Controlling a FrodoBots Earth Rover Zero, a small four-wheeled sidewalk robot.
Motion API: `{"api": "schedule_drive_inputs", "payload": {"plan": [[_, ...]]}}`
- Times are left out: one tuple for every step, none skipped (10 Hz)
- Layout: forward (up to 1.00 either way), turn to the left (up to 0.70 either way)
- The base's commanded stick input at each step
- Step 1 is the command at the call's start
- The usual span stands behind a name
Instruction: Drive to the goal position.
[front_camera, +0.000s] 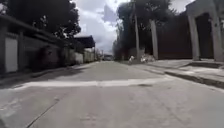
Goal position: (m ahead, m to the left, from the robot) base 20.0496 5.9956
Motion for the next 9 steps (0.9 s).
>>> {"api": "schedule_drive_inputs", "payload": {"plan": [[1.00, -0.08], [1.00, -0.24], [1.00, -0.34], [1.00, -0.21], [1.00, -0.03], [1.00, 0.00], [1.00, 0.00], [1.00, 0.00], [1.00, 0.00]]}}
